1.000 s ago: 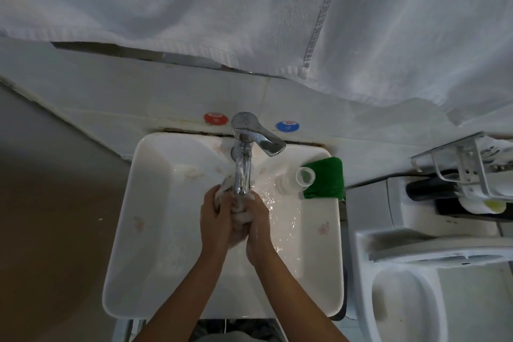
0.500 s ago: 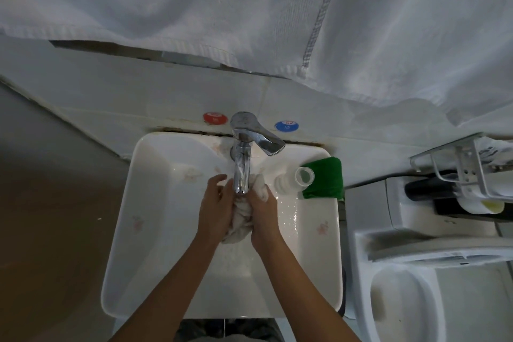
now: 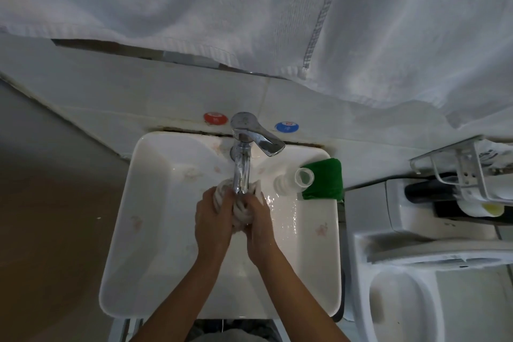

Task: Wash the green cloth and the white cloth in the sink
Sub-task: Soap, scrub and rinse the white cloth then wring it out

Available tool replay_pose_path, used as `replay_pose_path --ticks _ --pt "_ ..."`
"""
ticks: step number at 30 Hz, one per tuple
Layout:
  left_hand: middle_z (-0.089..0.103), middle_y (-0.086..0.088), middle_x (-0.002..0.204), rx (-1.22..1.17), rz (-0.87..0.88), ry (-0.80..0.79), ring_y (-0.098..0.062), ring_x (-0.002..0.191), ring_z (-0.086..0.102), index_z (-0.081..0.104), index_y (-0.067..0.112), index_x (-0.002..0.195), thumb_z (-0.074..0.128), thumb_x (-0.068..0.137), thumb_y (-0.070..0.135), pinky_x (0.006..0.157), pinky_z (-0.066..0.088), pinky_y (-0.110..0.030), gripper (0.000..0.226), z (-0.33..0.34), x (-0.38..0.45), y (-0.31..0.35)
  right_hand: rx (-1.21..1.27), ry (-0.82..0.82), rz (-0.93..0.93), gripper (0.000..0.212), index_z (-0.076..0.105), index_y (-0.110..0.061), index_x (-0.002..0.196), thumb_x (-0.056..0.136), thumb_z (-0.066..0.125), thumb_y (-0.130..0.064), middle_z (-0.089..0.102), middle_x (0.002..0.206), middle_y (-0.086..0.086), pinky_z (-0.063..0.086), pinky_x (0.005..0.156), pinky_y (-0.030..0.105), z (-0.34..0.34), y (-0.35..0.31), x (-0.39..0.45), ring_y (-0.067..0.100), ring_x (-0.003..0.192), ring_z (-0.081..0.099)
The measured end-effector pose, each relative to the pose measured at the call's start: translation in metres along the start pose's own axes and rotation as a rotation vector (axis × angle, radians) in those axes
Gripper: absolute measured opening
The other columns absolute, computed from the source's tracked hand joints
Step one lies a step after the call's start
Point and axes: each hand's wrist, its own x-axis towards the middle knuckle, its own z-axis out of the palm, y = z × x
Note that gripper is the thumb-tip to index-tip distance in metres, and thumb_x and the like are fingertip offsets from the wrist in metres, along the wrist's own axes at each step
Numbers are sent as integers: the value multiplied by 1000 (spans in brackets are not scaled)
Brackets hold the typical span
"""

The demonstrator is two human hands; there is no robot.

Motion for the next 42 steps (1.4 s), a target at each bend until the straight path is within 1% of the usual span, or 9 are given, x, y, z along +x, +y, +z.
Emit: replay_pose_path --ticks 4,11,18,23,25,28,32,37,42 --pt "61 0 85 138 12 -2 -22 82 59 51 22 83 50 91 52 73 44 -33 31 3 -5 12 -132 79 36 78 60 -1 92 72 54 -76 58 77 16 44 54 27 7 7 1 25 67 58" --pt "58 2 62 6 55 72 -18 62 56 57 19 66 53 95 23 57 39 -27 29 14 -4 12 -104 205 -49 33 47 -19 58 88 53 -9 43 51 1 35 52 28 12 -1 8 15 50 41" --pt "58 -1 60 47 232 108 -22 57 57 57 17 67 43 88 38 55 41 -29 32 15 5 0 -296 272 -141 39 46 -26 51 89 49 -24 48 49 -9 40 59 35 15 -1 16 13 53 46" --pt "55 -6 69 -25 176 115 -19 62 52 46 17 73 59 93 29 56 38 -27 27 8 7 2 -187 160 -177 56 54 -8 81 93 44 -62 55 70 12 43 51 28 13 -10 13 21 58 52" --pt "58 -8 79 -49 157 124 -19 70 55 49 15 84 58 94 27 59 40 -23 17 8 8 4 -125 151 -128 14 55 -37 99 91 61 -47 63 99 -1 52 71 27 12 -6 9 13 85 64" --pt "61 -4 90 -72 178 57 -20 79 61 49 23 98 53 96 21 66 48 -29 5 9 1 6 -121 123 -135 41 52 -39 119 84 71 -33 65 115 -1 55 87 34 12 5 5 17 104 65" --pt "63 6 95 -81 189 -92 -10 84 64 50 23 123 52 95 26 66 52 -15 28 2 -6 10 -19 186 -24 33 61 -23 108 80 69 -39 70 108 9 57 79 40 11 5 7 28 99 69" --pt "57 8 55 -173 155 -128 -3 55 52 57 19 67 58 93 31 51 41 -14 29 -8 -4 8 -31 182 13 33 67 -7 104 86 65 -34 71 104 19 55 91 52 3 -5 12 35 100 68" --pt "58 -5 73 -293 -5 -22 -12 66 53 58 5 78 53 96 16 58 45 -23 21 -4 9 9 10 304 48 32 68 -4 94 94 55 -34 71 91 18 57 77 43 7 -11 12 33 86 70"
